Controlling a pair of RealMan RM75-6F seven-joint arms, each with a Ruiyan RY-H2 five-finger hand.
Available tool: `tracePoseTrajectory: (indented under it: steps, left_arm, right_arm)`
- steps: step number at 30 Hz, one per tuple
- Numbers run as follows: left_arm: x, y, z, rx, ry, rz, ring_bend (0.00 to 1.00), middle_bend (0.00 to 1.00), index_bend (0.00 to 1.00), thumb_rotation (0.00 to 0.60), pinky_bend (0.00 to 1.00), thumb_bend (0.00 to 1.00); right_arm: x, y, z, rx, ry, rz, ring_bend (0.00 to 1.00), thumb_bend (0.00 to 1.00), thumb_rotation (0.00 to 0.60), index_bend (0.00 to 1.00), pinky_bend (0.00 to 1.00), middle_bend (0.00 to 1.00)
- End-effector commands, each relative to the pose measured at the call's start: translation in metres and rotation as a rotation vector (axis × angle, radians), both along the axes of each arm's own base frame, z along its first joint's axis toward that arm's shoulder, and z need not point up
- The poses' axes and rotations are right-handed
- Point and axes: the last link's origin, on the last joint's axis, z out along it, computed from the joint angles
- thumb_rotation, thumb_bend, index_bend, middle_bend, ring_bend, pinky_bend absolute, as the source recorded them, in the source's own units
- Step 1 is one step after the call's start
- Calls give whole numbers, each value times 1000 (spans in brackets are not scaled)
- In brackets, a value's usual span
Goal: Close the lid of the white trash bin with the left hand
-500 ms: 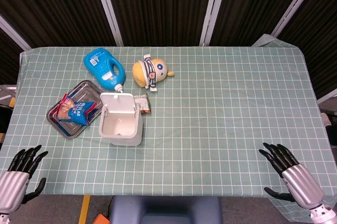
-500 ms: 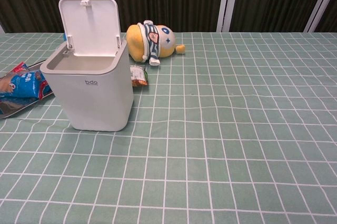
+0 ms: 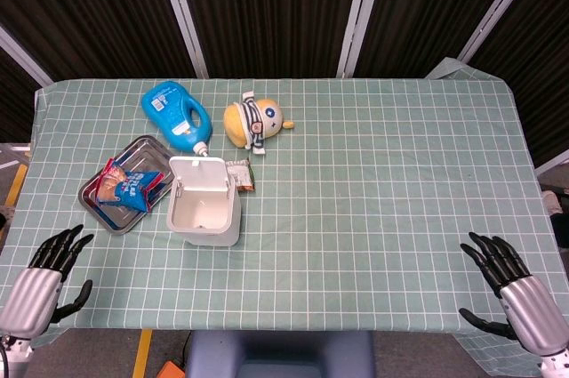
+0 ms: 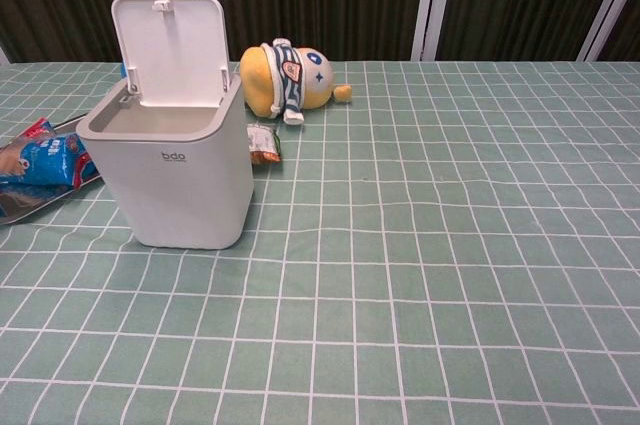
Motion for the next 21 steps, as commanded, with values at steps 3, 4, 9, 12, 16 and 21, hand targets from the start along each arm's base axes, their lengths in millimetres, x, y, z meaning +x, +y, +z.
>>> tracePoseTrajectory:
  steps: [3, 4, 9, 12, 16, 21]
  left_arm:
    - [63, 56, 9, -19, -75, 2, 717, 755, 83, 600, 913, 509]
    - [71, 63, 10, -43, -80, 8, 828, 868, 91, 600, 975, 513]
    - [110, 97, 10, -117, -68, 12, 998, 1000, 157, 600, 1000, 511]
    - [127, 114, 3, -171, -74, 24, 1000, 1000, 166, 600, 1000, 509]
    - [141, 132, -4, -206, -68, 35, 1000, 1000, 166, 600, 1000, 507]
    - [162, 164, -14, -167, -25, -6, 1000, 1000, 147, 600, 1000, 506]
  right_arm:
    - [-1, -2, -1, -44, 26, -9, 0, 250, 600, 0, 0, 0]
    - [-1, -3, -2, -55, 38, -18, 0, 250, 600, 0, 0, 0]
    - [-3, -11, -9, -70, 73, -51, 0, 250, 600, 0, 0, 0]
    - [-4, -16, -11, -69, 86, -60, 0, 250, 600, 0, 0, 0]
    - [-5, -21, -12, -71, 92, -72, 0, 250, 600, 0, 0, 0]
    - [-11, -33, -13, -78, 105, -118, 0, 250, 600, 0, 0, 0]
